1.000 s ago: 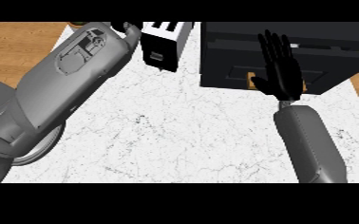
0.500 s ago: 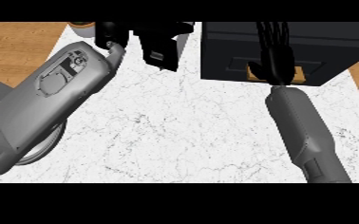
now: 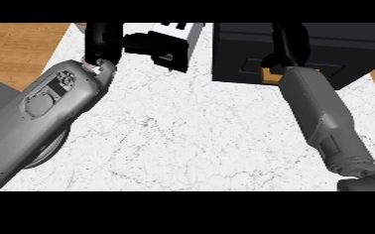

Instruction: Pick up the can, place it into the drawer and close the drawer

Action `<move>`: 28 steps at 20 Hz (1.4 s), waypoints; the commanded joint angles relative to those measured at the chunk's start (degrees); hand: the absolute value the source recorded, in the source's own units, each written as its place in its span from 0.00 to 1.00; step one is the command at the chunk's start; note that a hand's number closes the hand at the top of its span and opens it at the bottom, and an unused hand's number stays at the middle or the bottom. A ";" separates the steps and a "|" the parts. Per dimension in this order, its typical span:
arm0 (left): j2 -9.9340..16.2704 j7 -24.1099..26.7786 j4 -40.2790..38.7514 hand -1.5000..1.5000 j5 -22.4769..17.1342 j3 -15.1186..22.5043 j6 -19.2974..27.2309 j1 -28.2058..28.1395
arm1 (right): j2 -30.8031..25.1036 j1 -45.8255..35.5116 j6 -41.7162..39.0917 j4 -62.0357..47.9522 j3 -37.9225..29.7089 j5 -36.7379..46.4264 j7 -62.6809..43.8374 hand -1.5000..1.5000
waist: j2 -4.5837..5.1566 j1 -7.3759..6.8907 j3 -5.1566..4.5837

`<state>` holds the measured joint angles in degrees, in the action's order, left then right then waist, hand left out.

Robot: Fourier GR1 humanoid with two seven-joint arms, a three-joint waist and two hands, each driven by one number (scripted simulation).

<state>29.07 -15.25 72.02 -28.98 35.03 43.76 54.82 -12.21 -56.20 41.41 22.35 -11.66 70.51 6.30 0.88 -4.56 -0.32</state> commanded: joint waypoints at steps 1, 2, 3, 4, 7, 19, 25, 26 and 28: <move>0.14 0.66 0.74 0.00 1.10 -0.13 -0.26 -2.40 | 0.37 -5.51 0.32 -5.45 -1.36 -0.12 -1.35 0.00 | 0.76 -0.38 0.43; 1.04 -0.98 4.26 0.00 1.08 0.88 0.26 -3.12 | 0.11 -4.62 1.50 -5.49 -2.14 -0.90 -0.52 0.00 | 0.79 -2.05 0.50; 1.36 1.36 3.89 0.00 1.05 -0.27 -0.69 -4.82 | 0.37 -5.49 1.47 -6.49 -1.71 -0.14 -0.82 0.00 | 0.80 -1.17 0.43; 1.07 0.41 3.88 0.00 1.27 -0.07 -0.14 -4.16 | -0.35 -7.20 0.08 -6.70 -2.65 -1.04 -0.95 0.00 | 0.94 -1.47 0.47; 2.27 1.11 4.81 0.00 1.46 -1.31 -1.26 -4.75 | 2.25 -8.00 2.49 -7.38 -2.76 -0.75 -2.04 0.00 | 0.81 -0.97 0.45; 1.82 2.49 7.91 0.00 2.89 -0.46 0.21 -10.85 | 3.46 -10.78 -4.67 -5.59 -15.87 -16.31 13.91 0.00 | 0.57 -0.88 0.61; 2.51 3.34 8.02 0.00 2.62 -1.88 -1.03 -12.79 | 5.70 -11.14 -8.55 -4.28 -22.64 -24.64 20.56 0.00 | 0.42 0.57 0.54; 2.97 3.58 8.53 0.00 2.33 -2.99 -1.10 -12.48 | 5.41 -11.23 -10.48 -3.97 -24.59 -27.00 21.44 0.00 | 0.23 0.87 0.54; 2.68 3.65 6.94 0.00 3.00 -3.14 -0.90 -12.28 | 8.28 -13.88 -12.02 -4.51 -25.75 -28.72 19.72 0.00 | 0.14 1.42 0.47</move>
<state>31.81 -12.31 80.12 -26.46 32.74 42.88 42.94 -8.65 -65.50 30.64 16.33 -32.04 49.02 26.48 1.56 -3.02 0.42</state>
